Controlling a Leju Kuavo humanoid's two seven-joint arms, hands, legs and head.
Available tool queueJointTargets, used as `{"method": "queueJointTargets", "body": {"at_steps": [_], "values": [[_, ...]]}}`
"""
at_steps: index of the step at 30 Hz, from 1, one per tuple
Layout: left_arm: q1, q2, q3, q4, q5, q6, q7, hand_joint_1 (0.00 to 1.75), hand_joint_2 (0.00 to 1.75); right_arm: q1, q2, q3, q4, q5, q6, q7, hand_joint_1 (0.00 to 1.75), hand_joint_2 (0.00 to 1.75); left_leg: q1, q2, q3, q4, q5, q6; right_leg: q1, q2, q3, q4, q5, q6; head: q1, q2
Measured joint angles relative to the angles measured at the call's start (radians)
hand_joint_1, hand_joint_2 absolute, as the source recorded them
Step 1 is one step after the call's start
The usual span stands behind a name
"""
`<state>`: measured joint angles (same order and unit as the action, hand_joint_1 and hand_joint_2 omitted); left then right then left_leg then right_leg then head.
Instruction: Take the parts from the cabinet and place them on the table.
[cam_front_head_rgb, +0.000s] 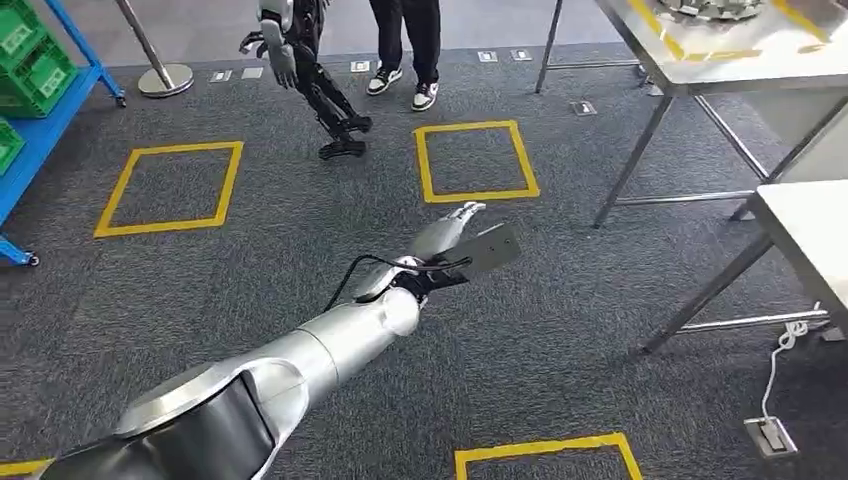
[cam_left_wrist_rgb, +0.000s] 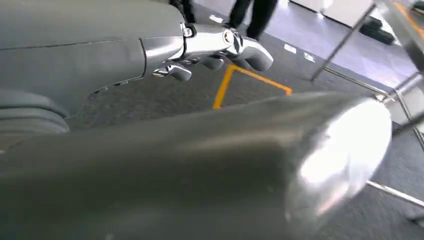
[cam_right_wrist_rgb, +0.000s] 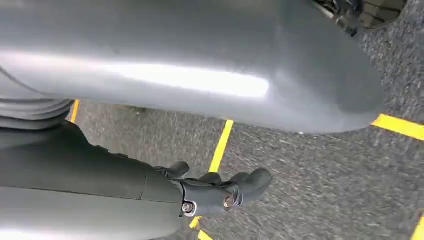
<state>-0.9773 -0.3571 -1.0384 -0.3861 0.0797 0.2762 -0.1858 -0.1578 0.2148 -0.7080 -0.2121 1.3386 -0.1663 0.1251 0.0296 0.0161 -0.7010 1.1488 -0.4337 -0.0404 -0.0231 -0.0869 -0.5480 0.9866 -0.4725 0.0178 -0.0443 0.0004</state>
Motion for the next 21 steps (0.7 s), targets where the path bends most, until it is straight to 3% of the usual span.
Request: {"method": "queueJointTargets", "body": {"at_steps": [1,2,3,4,6,7,8,9,11,12,13,15,16,17,18,19,21], "values": [[0.000,0.000,-0.002,0.001,0.000,0.000,0.000,0.00,0.00,0.000,-0.001,0.000,0.000,0.001,0.000,0.000,0.00,0.00,0.003,0.045,0.032,-0.080,0.018,-0.011,0.001,-0.011,0.002,0.009,-0.011,0.012,0.000,0.000],[-0.004,-0.002,-0.005,0.003,-0.001,0.000,0.000,0.00,0.00,-0.002,-0.008,-0.001,0.000,0.002,0.001,0.000,0.00,0.00,-0.016,0.073,0.041,-0.085,0.002,-0.013,0.009,-0.019,-0.005,0.021,-0.018,0.022,-0.009,0.000],[-0.002,-0.004,-0.008,0.005,-0.002,0.000,0.000,0.00,0.00,-0.002,-0.008,-0.001,0.000,0.002,0.003,0.001,0.00,0.00,-0.013,0.059,0.038,-0.086,-0.002,0.023,0.013,-0.023,-0.010,0.032,-0.021,0.024,-0.004,0.000],[0.000,-0.002,-0.008,0.012,-0.007,0.000,0.003,0.00,0.00,-0.001,-0.006,-0.002,0.000,0.002,0.003,0.001,0.00,0.00,-0.014,0.047,0.035,-0.085,-0.005,0.031,0.010,-0.028,-0.003,0.032,-0.023,0.024,0.005,0.000],[0.002,0.002,-0.011,0.034,-0.020,-0.004,0.006,0.00,0.00,-0.003,-0.006,-0.002,0.000,0.008,0.006,0.001,0.00,0.00,-0.014,0.016,0.033,-0.078,-0.008,0.045,0.003,-0.047,0.003,0.033,-0.034,0.030,0.006,0.000],[0.004,0.001,-0.015,0.040,-0.027,-0.006,0.007,0.00,0.00,-0.005,-0.005,-0.002,0.000,0.009,0.007,0.000,0.00,0.00,-0.014,0.004,0.034,-0.080,-0.009,0.057,-0.001,-0.010,0.004,0.043,-0.047,0.033,0.009,0.000],[0.005,0.001,-0.018,0.050,-0.031,-0.007,0.007,0.00,0.00,-0.006,-0.005,-0.002,0.000,0.010,0.008,0.000,0.00,0.00,-0.014,-0.007,0.035,-0.083,-0.008,0.061,-0.004,0.040,-0.015,0.089,-0.080,0.029,0.010,0.000],[0.008,-0.003,-0.023,0.061,-0.038,-0.010,0.006,0.00,0.00,-0.004,-0.005,-0.002,0.000,0.010,0.008,0.000,0.00,0.00,-0.015,-0.021,0.036,-0.085,-0.005,0.066,-0.002,0.066,-0.055,0.171,-0.121,0.025,0.015,0.000],[0.025,-0.003,-0.031,0.082,-0.050,-0.013,0.005,0.00,0.00,-0.001,-0.005,-0.005,0.000,0.011,0.013,0.000,0.00,0.00,-0.020,-0.050,0.036,-0.087,-0.002,0.070,0.009,0.080,-0.145,0.333,-0.174,0.013,0.021,0.000],[0.037,-0.001,-0.034,0.093,-0.054,-0.013,0.006,0.00,0.00,0.000,-0.005,-0.005,0.000,0.011,0.015,0.000,0.00,0.00,-0.024,-0.064,0.036,-0.087,-0.001,0.072,0.016,0.082,-0.173,0.370,-0.174,0.004,0.022,0.000],[0.049,0.002,-0.034,0.103,-0.061,-0.014,0.011,0.00,0.00,0.000,-0.005,-0.005,0.000,0.012,0.017,0.000,0.00,0.00,-0.028,-0.079,0.036,-0.087,0.000,0.073,0.024,0.086,-0.178,0.358,-0.148,-0.007,0.021,0.000],[0.067,0.008,-0.034,0.117,-0.068,-0.015,0.026,0.00,0.00,0.000,-0.006,-0.005,0.000,0.015,0.020,0.000,0.00,0.00,-0.030,-0.111,0.038,-0.087,0.002,0.076,0.044,0.106,-0.124,0.209,-0.045,-0.034,0.021,0.000],[0.074,0.010,-0.034,0.122,-0.072,-0.016,0.034,0.00,0.00,0.000,-0.007,-0.005,0.000,0.016,0.020,0.000,0.00,0.00,-0.028,-0.125,0.038,-0.088,0.003,0.077,0.053,0.140,-0.082,0.112,0.006,-0.046,0.022,0.000],[0.083,0.014,-0.034,0.127,-0.076,-0.015,0.039,0.00,0.00,0.000,-0.014,-0.006,0.000,0.016,0.021,0.000,0.00,0.00,-0.025,-0.133,0.035,-0.089,0.005,0.075,0.054,0.206,-0.062,0.069,0.007,-0.060,0.020,0.000],[0.094,0.019,-0.034,0.133,-0.079,-0.015,0.043,0.00,0.00,0.001,-0.015,-0.006,0.000,0.017,0.021,0.000,0.00,0.00,-0.022,-0.147,0.034,-0.091,0.009,0.069,0.048,0.207,-0.059,0.055,0.012,-0.059,0.019,0.000],[0.108,0.028,-0.034,0.137,-0.079,-0.015,0.049,0.00,0.00,0.000,-0.014,-0.006,0.000,0.018,0.023,0.000,0.00,0.00,-0.018,-0.159,0.033,-0.095,0.013,0.063,0.055,0.193,-0.054,0.052,0.008,-0.062,0.026,0.000],[0.130,0.047,-0.034,0.144,-0.079,-0.013,0.052,0.00,0.00,-0.004,-0.014,-0.007,0.000,0.020,0.023,0.000,0.00,0.00,-0.021,-0.184,0.032,-0.107,0.023,0.048,0.053,0.164,-0.040,0.027,0.005,-0.066,0.027,0.000]]}}
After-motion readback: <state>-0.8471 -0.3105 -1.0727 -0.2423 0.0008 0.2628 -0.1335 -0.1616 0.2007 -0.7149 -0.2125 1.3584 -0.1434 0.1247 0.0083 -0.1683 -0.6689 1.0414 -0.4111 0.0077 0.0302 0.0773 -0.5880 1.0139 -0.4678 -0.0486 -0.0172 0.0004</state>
